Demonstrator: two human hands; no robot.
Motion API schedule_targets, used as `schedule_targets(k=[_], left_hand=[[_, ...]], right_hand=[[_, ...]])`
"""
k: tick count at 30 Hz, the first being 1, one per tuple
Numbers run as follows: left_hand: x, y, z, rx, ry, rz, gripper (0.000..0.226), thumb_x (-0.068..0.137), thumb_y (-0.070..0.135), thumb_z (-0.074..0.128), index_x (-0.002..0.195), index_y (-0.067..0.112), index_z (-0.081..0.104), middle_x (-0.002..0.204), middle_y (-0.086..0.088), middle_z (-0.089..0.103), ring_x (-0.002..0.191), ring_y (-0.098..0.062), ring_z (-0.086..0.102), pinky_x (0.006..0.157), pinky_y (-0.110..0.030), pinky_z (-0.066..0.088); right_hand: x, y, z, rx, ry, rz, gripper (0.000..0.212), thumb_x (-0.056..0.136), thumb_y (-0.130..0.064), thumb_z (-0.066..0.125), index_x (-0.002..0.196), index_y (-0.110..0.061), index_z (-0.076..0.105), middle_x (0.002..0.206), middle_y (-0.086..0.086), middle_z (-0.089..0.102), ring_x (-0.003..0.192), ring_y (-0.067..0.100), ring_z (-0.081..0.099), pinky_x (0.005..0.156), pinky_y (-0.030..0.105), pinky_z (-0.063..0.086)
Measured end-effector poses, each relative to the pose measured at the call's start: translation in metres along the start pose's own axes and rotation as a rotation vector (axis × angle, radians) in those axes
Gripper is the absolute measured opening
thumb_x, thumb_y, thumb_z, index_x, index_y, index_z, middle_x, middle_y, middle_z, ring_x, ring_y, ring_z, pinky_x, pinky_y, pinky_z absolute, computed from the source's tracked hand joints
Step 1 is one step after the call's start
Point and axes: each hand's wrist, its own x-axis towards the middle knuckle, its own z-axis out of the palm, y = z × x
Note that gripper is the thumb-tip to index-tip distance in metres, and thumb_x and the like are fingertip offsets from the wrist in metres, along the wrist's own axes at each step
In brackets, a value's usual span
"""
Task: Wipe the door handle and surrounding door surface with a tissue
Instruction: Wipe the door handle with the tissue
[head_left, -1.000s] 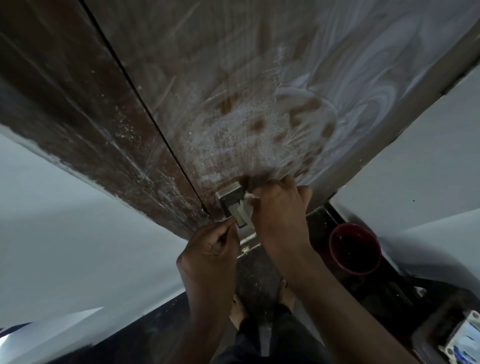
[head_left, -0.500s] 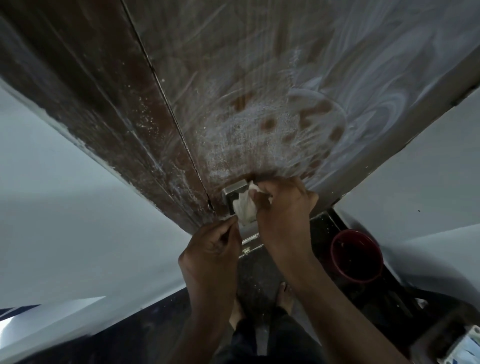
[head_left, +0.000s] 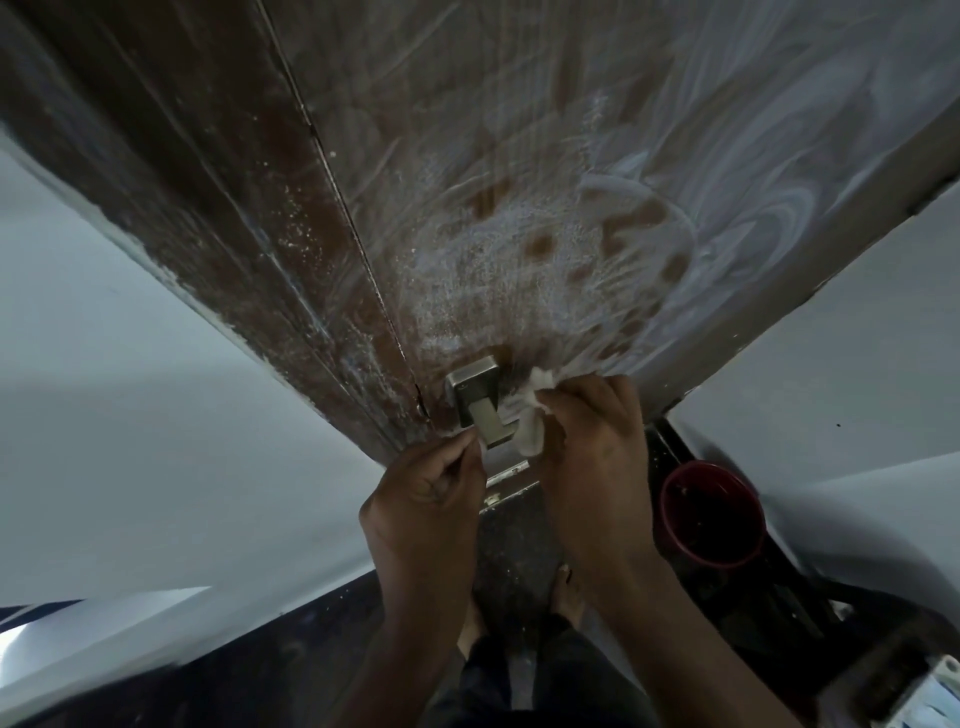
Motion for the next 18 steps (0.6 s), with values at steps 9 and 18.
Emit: schedule_targets(k=[9, 18], left_hand=[[0.003, 0.000, -0.005, -0.030, 0.005, -0.009, 0.022, 0.087, 0.013, 0.078, 0.103, 0.028, 0.081, 0.094, 0.023, 0.075, 0.085, 0.012, 0.070, 0.075, -0.001, 0.049], [0.003, 0.001, 0.000, -0.002, -0.032, 0.001, 0.025, 0.086, 0.014, 0.078, 0.103, 0.032, 0.081, 0.088, 0.036, 0.069, 0.086, 0.014, 0.068, 0.074, 0.000, 0.047]], right_hand=[[-0.007, -0.011, 0.008, 0.214, -0.136, -0.009, 0.020, 0.092, -0.010, 0.057, 0.106, -0.009, 0.071, 0.110, 0.005, 0.062, 0.099, 0.017, 0.059, 0.080, 0.009, 0.044], [-0.007, -0.011, 0.011, 0.069, -0.207, -0.102, 0.022, 0.084, -0.008, 0.072, 0.105, -0.006, 0.073, 0.106, 0.007, 0.063, 0.096, 0.019, 0.058, 0.077, 0.023, 0.054]])
